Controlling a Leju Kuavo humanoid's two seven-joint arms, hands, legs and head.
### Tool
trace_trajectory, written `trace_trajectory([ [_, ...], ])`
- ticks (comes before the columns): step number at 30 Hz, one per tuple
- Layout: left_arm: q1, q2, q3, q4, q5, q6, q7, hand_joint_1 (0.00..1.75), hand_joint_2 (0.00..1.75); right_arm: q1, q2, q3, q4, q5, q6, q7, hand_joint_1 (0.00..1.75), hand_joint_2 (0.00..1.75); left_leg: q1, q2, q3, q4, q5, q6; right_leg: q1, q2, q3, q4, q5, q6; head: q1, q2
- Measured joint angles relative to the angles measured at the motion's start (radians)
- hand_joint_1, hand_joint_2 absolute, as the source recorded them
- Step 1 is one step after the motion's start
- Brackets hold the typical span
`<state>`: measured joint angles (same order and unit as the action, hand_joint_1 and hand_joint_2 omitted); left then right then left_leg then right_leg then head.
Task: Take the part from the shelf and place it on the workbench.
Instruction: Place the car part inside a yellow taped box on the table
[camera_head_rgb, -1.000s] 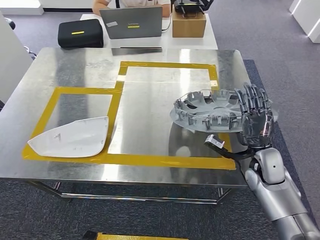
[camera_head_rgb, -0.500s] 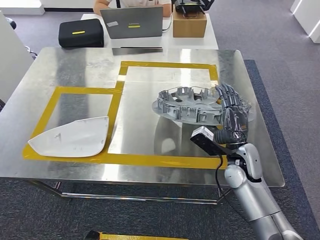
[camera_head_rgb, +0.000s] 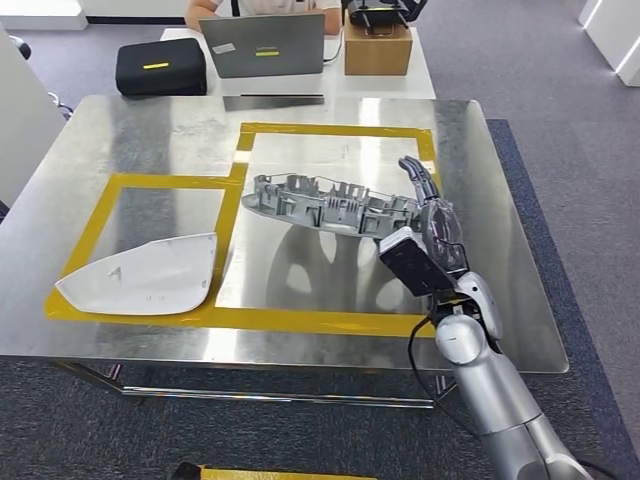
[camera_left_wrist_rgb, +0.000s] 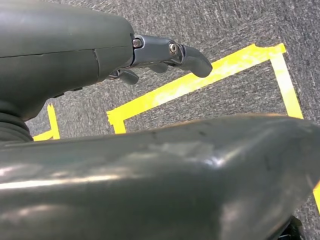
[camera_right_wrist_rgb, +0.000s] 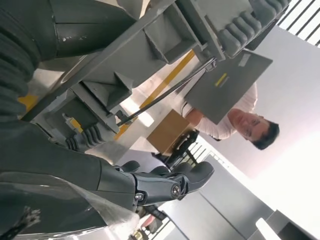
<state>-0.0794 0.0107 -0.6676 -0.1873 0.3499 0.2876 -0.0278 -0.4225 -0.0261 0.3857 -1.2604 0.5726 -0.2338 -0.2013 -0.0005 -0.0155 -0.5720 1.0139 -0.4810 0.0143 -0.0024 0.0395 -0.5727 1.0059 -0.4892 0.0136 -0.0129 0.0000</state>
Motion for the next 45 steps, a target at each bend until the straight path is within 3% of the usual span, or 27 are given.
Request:
trace_trajectory([
  [10, 0.003, -0.002, 0.004, 0.0, 0.017, 0.0, -0.003, 0.0, 0.0, -0.045, -0.007, 0.029, 0.024, 0.018, 0.089, 0.088, 0.0, 1.75, 0.0, 0.0, 0.0, 0.0, 0.0, 0.0, 0.0, 0.0, 0.0, 0.0, 0.0, 0.0, 0.0, 0.0],
  [13, 0.006, -0.002, 0.009, 0.0, 0.031, 0.0, -0.004, 0.0, 0.0, -0.084, -0.027, 0.05, 0.07, 0.024, 0.199, 0.174, 0.0, 1.75, 0.0, 0.0, 0.0, 0.0, 0.0, 0.0, 0.0, 0.001, 0.0, 0.0, 0.0, 0.0, 0.0, 0.0],
  [18, 0.016, 0.002, 0.03, 0.0, 0.053, 0.0, -0.01, 0.0, 0.0, -0.199, -0.118, 0.12, 0.211, -0.012, 0.476, 0.254, 0.0, 1.75, -0.001, -0.001, 0.0, 0.001, 0.002, 0.001, -0.001, -0.001, 0.0, 0.0, 0.002, 0.001, 0.0, 0.0],
  [23, 0.023, 0.006, 0.041, 0.0, 0.059, 0.001, -0.012, 0.0, 0.0, -0.292, -0.194, 0.181, 0.295, -0.041, 0.576, 0.275, 0.0, 1.75, -0.001, -0.002, -0.001, 0.001, 0.002, 0.001, -0.001, -0.002, 0.0, 0.0, 0.002, 0.001, 0.0, 0.0],
  [30, 0.026, 0.011, 0.06, 0.0, 0.07, 0.003, -0.016, 0.0, 0.0, -0.487, -0.34, 0.328, 0.345, -0.182, 0.843, 0.31, 0.0, 1.75, -0.002, -0.003, -0.003, 0.002, 0.003, 0.003, -0.002, -0.004, -0.001, 0.0, 0.003, 0.002, 0.0, 0.0],
  [35, 0.025, 0.012, 0.07, 0.0, 0.072, -0.003, -0.019, 0.0, 0.0, -0.649, -0.416, 0.453, 0.346, -0.281, 0.892, 0.331, 0.0, 1.75, -0.002, -0.003, -0.003, 0.002, 0.004, 0.003, -0.002, -0.004, -0.002, 0.0, 0.004, 0.002, 0.0, 0.0],
  [40, 0.022, 0.012, 0.081, 0.0, 0.071, -0.014, -0.021, 0.0, 0.0, -0.763, -0.426, 0.551, 0.332, -0.343, 0.892, 0.344, 0.0, 1.75, -0.002, -0.002, -0.003, 0.002, 0.004, 0.003, -0.001, -0.001, -0.003, 0.0, 0.004, 0.002, 0.0, 0.0],
  [45, 0.02, 0.012, 0.082, 0.0, 0.071, -0.016, -0.023, 0.0, 0.0, -0.803, -0.427, 0.607, 0.323, -0.364, 0.881, 0.346, 0.0, 1.75, -0.001, -0.002, -0.003, 0.002, 0.004, 0.003, 0.0, -0.003, -0.003, 0.0, 0.004, 0.002, 0.0, 0.0],
])
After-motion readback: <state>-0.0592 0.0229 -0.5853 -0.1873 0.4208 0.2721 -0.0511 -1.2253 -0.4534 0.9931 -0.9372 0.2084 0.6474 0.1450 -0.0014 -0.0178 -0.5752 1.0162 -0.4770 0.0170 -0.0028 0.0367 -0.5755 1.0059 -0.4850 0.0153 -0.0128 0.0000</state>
